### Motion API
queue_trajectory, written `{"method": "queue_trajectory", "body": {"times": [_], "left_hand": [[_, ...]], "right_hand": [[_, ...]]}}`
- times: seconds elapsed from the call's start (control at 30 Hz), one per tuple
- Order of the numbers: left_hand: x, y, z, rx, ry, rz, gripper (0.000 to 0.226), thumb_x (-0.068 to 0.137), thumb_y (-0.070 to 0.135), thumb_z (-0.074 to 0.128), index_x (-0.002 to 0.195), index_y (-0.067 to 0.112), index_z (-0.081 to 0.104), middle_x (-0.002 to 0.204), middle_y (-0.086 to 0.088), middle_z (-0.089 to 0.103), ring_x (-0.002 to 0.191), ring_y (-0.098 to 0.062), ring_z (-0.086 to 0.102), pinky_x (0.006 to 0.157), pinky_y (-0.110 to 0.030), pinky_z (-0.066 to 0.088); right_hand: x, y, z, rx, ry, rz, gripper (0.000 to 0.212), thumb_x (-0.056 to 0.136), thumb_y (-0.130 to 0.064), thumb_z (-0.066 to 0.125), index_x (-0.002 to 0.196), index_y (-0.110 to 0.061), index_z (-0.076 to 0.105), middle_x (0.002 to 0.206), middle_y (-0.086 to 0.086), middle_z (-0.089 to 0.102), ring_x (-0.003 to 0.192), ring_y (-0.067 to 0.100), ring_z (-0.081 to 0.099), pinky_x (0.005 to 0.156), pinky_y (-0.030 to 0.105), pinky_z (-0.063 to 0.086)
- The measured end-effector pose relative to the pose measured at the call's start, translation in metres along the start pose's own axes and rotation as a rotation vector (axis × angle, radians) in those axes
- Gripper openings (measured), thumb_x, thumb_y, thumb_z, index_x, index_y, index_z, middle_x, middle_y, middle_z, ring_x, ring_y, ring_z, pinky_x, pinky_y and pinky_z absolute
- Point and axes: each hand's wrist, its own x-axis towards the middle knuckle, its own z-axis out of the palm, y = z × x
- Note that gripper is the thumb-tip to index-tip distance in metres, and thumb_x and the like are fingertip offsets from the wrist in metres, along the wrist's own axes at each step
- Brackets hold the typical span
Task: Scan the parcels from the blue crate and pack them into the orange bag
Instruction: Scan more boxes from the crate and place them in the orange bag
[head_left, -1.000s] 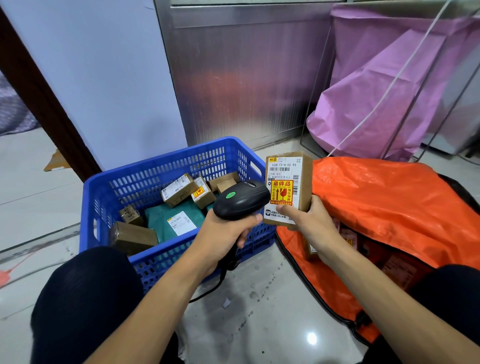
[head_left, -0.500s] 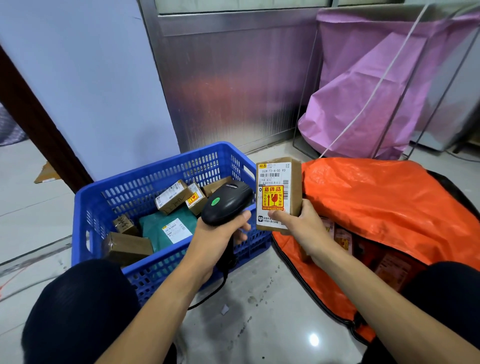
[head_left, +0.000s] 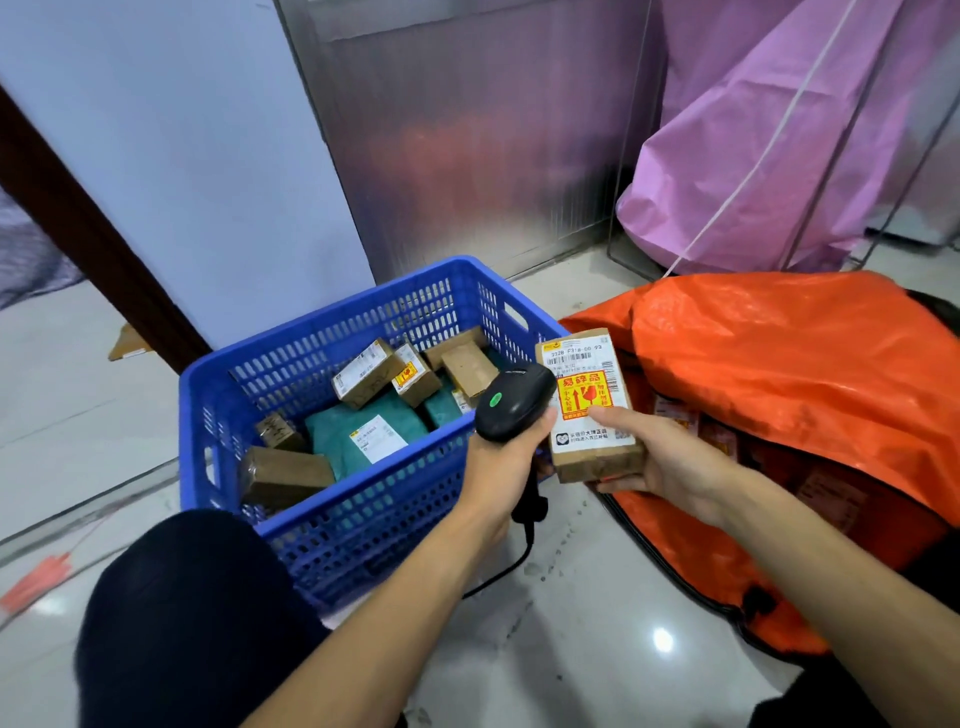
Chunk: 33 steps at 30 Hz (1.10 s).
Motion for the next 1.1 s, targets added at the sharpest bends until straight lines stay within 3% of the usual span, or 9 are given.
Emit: {"method": "queue_trajectory", "body": {"times": [0.07,0.27,0.43,0.53,0.63,0.73,0.9,1.0,1.1], "left_hand": [[0.005,-0.004,0.007,-0.024,-0.004,-0.028,0.021,0.090,0.028,0.080,0.103,0.012,0.076,0.072,-0.001,0.074,0.056,-0.013,0.064,0.066,-0.035,0.059],[0.037,-0.021,0.026,-0.046,0.000,-0.085,0.028,0.088,0.035,0.080,0.108,0.015,0.079,0.097,-0.014,0.080,0.059,-0.017,0.060,0.066,-0.034,0.053],[0.057,-0.044,0.045,-0.008,0.000,-0.158,0.025,0.088,0.029,0.082,0.104,0.010,0.078,0.082,-0.010,0.076,0.062,-0.019,0.060,0.070,-0.038,0.052],[0.065,-0.067,0.050,0.083,-0.052,-0.213,0.031,0.087,0.027,0.083,0.107,0.004,0.077,0.080,-0.009,0.075,0.058,-0.021,0.058,0.059,-0.031,0.050],[0.067,-0.091,0.054,0.171,-0.116,-0.246,0.031,0.086,0.028,0.084,0.109,0.010,0.076,0.087,-0.009,0.079,0.053,-0.021,0.060,0.055,-0.029,0.050],[0.067,-0.110,0.064,0.188,-0.133,-0.276,0.033,0.085,0.027,0.085,0.110,0.010,0.074,0.088,-0.013,0.077,0.051,-0.021,0.059,0.053,-0.028,0.050],[0.075,-0.150,0.090,0.023,-0.103,-0.449,0.031,0.087,0.024,0.081,0.111,0.005,0.074,0.104,-0.017,0.079,0.050,-0.021,0.054,0.051,-0.028,0.047],[0.083,-0.176,0.104,0.014,-0.103,-0.506,0.031,0.087,0.023,0.081,0.109,0.002,0.076,0.092,-0.015,0.078,0.052,-0.021,0.054,0.055,-0.029,0.047],[0.086,-0.196,0.121,0.021,-0.072,-0.538,0.032,0.084,0.022,0.082,0.107,0.001,0.076,0.076,-0.013,0.072,0.051,-0.020,0.056,0.056,-0.030,0.047]], "right_hand": [[0.003,0.002,-0.006,0.011,0.033,0.031,0.036,0.095,-0.045,0.061,0.119,-0.022,0.073,0.113,0.006,0.078,0.099,0.021,0.073,0.087,0.043,0.057],[0.015,0.010,-0.024,0.164,0.112,0.075,0.044,0.099,-0.059,0.049,0.120,-0.027,0.071,0.110,0.007,0.078,0.093,0.022,0.072,0.075,0.036,0.056],[0.032,0.036,-0.045,0.141,0.187,0.178,0.059,0.097,-0.067,0.047,0.123,-0.019,0.070,0.101,0.015,0.078,0.070,0.027,0.073,0.067,0.031,0.052],[0.033,0.055,-0.060,0.111,0.229,0.252,0.058,0.097,-0.062,0.050,0.126,-0.016,0.069,0.106,0.017,0.078,0.070,0.029,0.071,0.063,0.031,0.052],[0.038,0.072,-0.076,0.182,0.290,0.301,0.053,0.099,-0.056,0.050,0.129,-0.016,0.066,0.106,0.019,0.077,0.071,0.032,0.071,0.059,0.031,0.052],[0.036,0.088,-0.088,0.284,0.386,0.342,0.044,0.098,-0.053,0.055,0.126,-0.021,0.065,0.099,0.010,0.079,0.076,0.026,0.076,0.054,0.028,0.056],[0.033,0.133,-0.101,0.529,0.539,0.420,0.046,0.090,-0.054,0.063,0.124,-0.023,0.067,0.106,0.008,0.079,0.101,0.024,0.075,0.064,0.032,0.058],[0.032,0.148,-0.113,0.624,0.591,0.418,0.034,0.092,-0.045,0.066,0.116,-0.021,0.068,0.100,0.008,0.080,0.095,0.024,0.076,0.068,0.033,0.060],[0.038,0.158,-0.126,0.693,0.684,0.402,0.025,0.090,-0.030,0.069,0.113,-0.018,0.066,0.103,0.010,0.077,0.095,0.024,0.073,0.083,0.038,0.061]]}}
